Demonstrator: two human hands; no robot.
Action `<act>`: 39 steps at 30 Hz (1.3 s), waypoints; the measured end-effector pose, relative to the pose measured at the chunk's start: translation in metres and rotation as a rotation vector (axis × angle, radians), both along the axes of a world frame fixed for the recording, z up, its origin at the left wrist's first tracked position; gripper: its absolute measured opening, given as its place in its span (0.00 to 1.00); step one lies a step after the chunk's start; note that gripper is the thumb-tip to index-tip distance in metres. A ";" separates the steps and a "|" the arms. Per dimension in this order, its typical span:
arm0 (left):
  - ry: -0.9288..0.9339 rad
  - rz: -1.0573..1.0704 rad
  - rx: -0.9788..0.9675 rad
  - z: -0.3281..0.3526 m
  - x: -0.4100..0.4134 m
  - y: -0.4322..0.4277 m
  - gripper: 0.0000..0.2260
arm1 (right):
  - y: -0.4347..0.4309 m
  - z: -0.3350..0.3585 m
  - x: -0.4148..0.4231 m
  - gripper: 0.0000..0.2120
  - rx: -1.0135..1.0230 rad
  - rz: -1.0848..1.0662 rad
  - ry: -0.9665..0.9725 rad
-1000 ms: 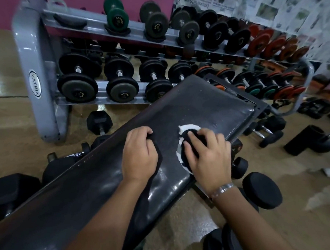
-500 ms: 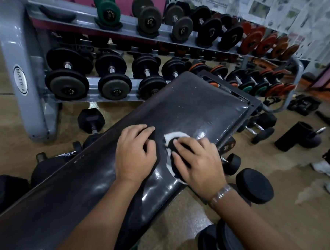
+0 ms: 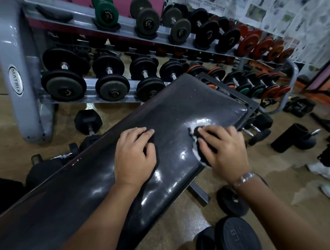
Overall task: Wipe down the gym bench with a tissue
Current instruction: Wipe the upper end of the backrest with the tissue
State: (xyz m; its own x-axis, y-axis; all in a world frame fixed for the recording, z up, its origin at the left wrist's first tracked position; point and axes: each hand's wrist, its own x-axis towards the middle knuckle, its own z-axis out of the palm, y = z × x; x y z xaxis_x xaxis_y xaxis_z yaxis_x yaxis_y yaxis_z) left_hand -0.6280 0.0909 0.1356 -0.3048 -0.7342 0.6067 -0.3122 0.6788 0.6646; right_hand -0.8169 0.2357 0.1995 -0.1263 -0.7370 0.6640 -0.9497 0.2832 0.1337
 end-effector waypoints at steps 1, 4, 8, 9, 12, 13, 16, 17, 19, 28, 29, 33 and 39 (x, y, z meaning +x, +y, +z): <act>0.003 0.004 -0.008 -0.001 0.000 0.000 0.17 | -0.011 0.006 -0.002 0.13 -0.015 -0.059 -0.007; 0.010 0.015 -0.031 -0.003 -0.001 -0.001 0.16 | -0.031 0.001 0.023 0.14 0.009 -0.070 -0.052; 0.018 0.047 -0.058 -0.005 -0.001 -0.001 0.16 | 0.002 -0.012 0.031 0.13 0.047 0.108 -0.030; 0.021 0.051 -0.060 -0.005 -0.001 -0.001 0.16 | 0.001 -0.006 0.022 0.13 0.045 0.073 -0.016; 0.028 0.058 -0.068 -0.005 -0.002 -0.001 0.16 | -0.039 0.016 0.007 0.13 0.039 -0.154 -0.025; 0.032 0.058 -0.070 -0.005 -0.001 -0.001 0.16 | -0.054 0.017 0.013 0.14 0.046 -0.196 -0.024; 0.025 0.056 -0.075 -0.004 0.000 -0.002 0.15 | -0.063 0.006 0.041 0.16 0.120 -0.080 0.017; 0.022 0.057 -0.073 -0.004 0.000 -0.002 0.15 | -0.054 0.002 0.044 0.15 0.135 -0.013 0.032; 0.025 0.059 -0.067 -0.004 -0.001 -0.001 0.15 | -0.034 0.002 0.033 0.14 0.118 0.044 0.033; -0.004 0.058 -0.043 -0.003 0.000 -0.002 0.15 | -0.066 -0.004 0.049 0.16 0.142 -0.046 0.073; -0.003 0.059 -0.040 -0.003 0.000 -0.002 0.15 | -0.055 -0.006 0.047 0.16 0.137 -0.004 0.074; -0.005 0.051 -0.023 -0.003 0.000 -0.001 0.16 | -0.073 0.009 0.026 0.15 0.114 -0.167 0.084; -0.008 0.050 -0.023 -0.003 0.001 -0.002 0.16 | -0.081 -0.007 0.061 0.20 0.222 -0.111 0.172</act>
State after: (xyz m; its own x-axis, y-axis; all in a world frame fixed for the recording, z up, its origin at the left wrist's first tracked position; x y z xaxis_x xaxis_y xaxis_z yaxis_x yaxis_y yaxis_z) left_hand -0.6273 0.0885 0.1330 -0.2730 -0.7346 0.6211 -0.3516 0.6772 0.6463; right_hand -0.7557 0.1545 0.1928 -0.1138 -0.8547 0.5065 -0.8726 0.3298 0.3604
